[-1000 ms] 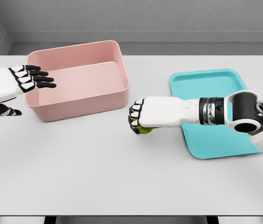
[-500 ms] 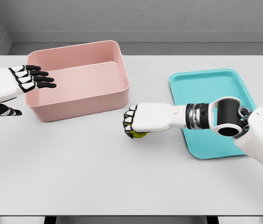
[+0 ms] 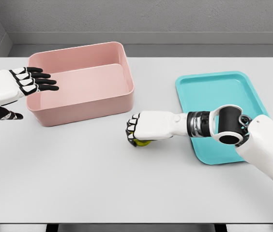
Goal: Put the tennis from the blue tray into the pink basket with both arms
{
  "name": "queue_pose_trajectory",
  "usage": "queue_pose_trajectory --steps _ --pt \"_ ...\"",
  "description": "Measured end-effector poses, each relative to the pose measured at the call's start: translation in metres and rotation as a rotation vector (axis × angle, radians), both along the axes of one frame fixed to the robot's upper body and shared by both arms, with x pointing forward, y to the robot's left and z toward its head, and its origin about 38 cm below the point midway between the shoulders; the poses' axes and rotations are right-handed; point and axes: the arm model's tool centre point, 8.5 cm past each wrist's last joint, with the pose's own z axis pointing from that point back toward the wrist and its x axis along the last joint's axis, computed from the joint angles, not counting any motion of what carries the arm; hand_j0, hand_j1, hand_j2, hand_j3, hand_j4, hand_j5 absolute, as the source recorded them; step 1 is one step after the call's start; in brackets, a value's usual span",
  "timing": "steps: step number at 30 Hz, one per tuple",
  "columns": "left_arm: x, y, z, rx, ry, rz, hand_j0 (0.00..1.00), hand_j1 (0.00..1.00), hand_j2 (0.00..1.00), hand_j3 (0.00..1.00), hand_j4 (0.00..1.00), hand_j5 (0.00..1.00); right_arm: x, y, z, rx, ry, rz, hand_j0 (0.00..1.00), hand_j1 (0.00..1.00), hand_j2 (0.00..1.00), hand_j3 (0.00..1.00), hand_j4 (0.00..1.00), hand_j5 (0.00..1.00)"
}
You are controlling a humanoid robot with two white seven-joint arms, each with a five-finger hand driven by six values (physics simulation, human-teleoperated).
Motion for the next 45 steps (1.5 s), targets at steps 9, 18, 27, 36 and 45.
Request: queue_pose_trajectory --steps 9,18,27,36,45 --pt "0.0 0.001 0.001 0.002 -0.002 0.001 1.0 1.0 1.0 1.0 1.0 1.0 0.0 -0.002 -0.009 -0.022 0.011 -0.009 0.8 0.8 0.8 0.8 0.8 0.8" --pt "0.0 0.001 0.002 0.006 -0.004 0.002 1.0 1.0 1.0 1.0 1.0 1.0 0.002 0.002 -0.013 -0.017 0.022 -0.013 0.93 0.93 0.93 0.93 0.93 0.93" --pt "0.0 0.002 0.003 0.008 -0.004 0.003 1.0 1.0 1.0 1.0 1.0 1.0 0.006 -0.013 -0.011 -0.033 0.013 -0.04 1.0 1.0 1.0 1.0 1.0 1.0" --pt "0.0 0.002 0.004 0.009 -0.009 0.003 1.0 1.0 1.0 1.0 1.0 1.0 0.0 -0.018 0.024 0.013 -0.068 -0.023 1.0 1.0 1.0 1.0 1.0 1.0" --pt "0.005 -0.006 0.008 -0.008 -0.029 -0.012 1.0 1.0 1.0 1.0 1.0 1.0 0.007 -0.099 0.071 0.171 -0.094 -0.211 1.0 1.0 1.0 1.0 1.0 1.0"
